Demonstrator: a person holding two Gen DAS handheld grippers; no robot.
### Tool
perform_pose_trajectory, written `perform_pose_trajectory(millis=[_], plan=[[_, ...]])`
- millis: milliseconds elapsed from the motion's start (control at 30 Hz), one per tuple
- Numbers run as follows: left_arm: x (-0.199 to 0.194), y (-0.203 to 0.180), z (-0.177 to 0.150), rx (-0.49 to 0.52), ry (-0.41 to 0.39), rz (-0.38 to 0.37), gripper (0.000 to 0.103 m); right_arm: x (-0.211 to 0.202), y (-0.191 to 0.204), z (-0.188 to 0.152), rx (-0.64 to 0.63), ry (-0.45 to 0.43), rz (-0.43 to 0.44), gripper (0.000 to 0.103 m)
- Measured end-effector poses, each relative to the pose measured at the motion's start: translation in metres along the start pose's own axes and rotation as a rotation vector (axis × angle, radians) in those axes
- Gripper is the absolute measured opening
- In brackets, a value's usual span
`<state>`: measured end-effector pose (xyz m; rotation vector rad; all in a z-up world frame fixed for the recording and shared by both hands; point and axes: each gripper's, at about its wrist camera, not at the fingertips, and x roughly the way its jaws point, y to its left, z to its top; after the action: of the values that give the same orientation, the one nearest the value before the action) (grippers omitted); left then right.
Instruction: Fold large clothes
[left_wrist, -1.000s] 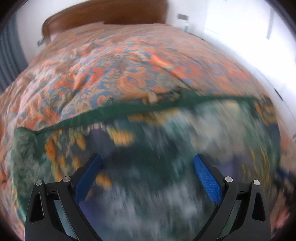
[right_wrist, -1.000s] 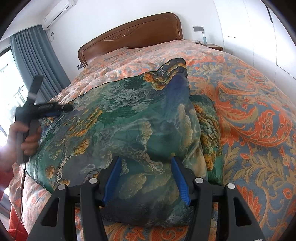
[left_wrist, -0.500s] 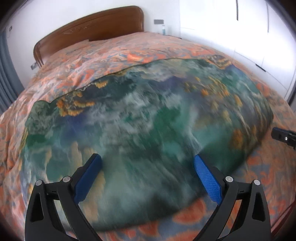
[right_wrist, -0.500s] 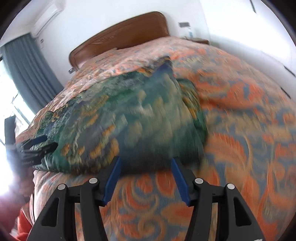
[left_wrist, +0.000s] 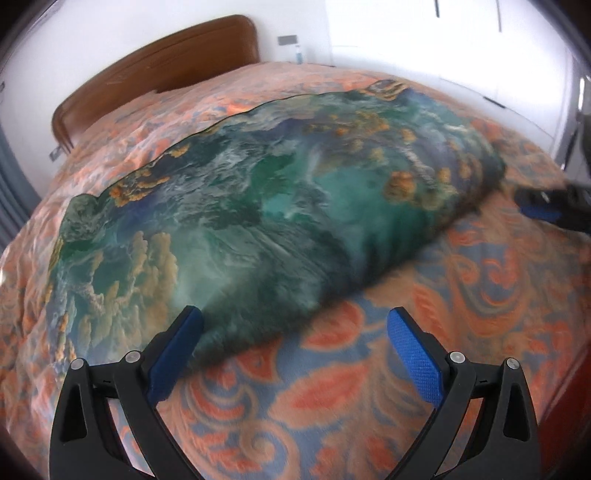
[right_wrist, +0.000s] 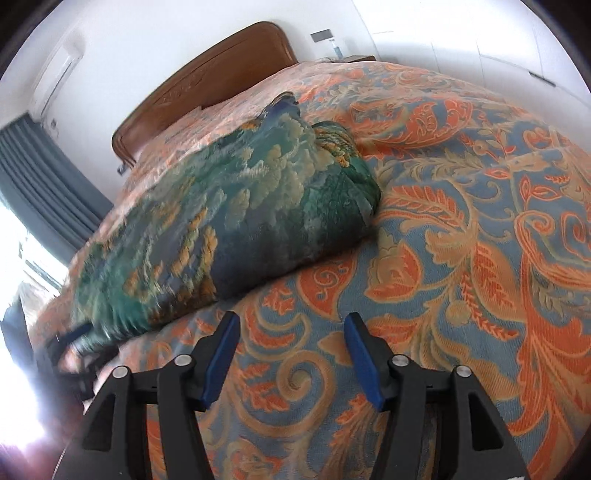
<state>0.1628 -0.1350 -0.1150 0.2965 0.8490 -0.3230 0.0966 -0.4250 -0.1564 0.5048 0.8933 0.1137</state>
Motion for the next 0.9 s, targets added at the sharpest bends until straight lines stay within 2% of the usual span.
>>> perform_pose_trajectory(millis=[133, 200, 333, 400, 500, 533, 633, 800, 900], plan=[[-0.016, 0.005, 0.013, -0.069, -0.027, -0.085, 0.1, 0.005, -0.013, 0.02, 0.16, -0.03, 0.112, 0.07], [-0.02, 0.007, 0.02, -0.1, -0.041, -0.11, 0.1, 0.015, -0.02, 0.031, 0.221, -0.037, 0.141, 0.074], [-0.021, 0.006, 0.027, -0.126, -0.036, -0.121, 0.1, 0.063, -0.035, 0.053, 0.37, 0.012, 0.176, 0.074], [-0.02, 0.005, 0.026, -0.121, -0.021, -0.109, 0.1, 0.077, -0.044, 0.059, 0.461, -0.009, 0.208, 0.075], [-0.022, 0.009, 0.029, -0.128, 0.001, -0.11, 0.1, 0.083, -0.044, 0.059, 0.506, -0.046, 0.21, 0.047], [-0.025, 0.011, 0.033, -0.132, 0.002, -0.116, 0.1, 0.079, -0.039, 0.058, 0.487, -0.066, 0.197, 0.039], [-0.033, 0.018, 0.059, -0.139, -0.012, -0.147, 0.1, 0.056, -0.007, 0.057, 0.301, -0.146, 0.112, 0.029], [-0.043, 0.009, 0.129, -0.102, -0.031, -0.264, 0.1, 0.015, 0.06, 0.058, -0.006, -0.271, 0.016, 0.027], [-0.045, -0.004, 0.172, -0.091, 0.01, -0.369, 0.1, -0.005, 0.101, 0.048, -0.179, -0.337, -0.023, 0.027]])
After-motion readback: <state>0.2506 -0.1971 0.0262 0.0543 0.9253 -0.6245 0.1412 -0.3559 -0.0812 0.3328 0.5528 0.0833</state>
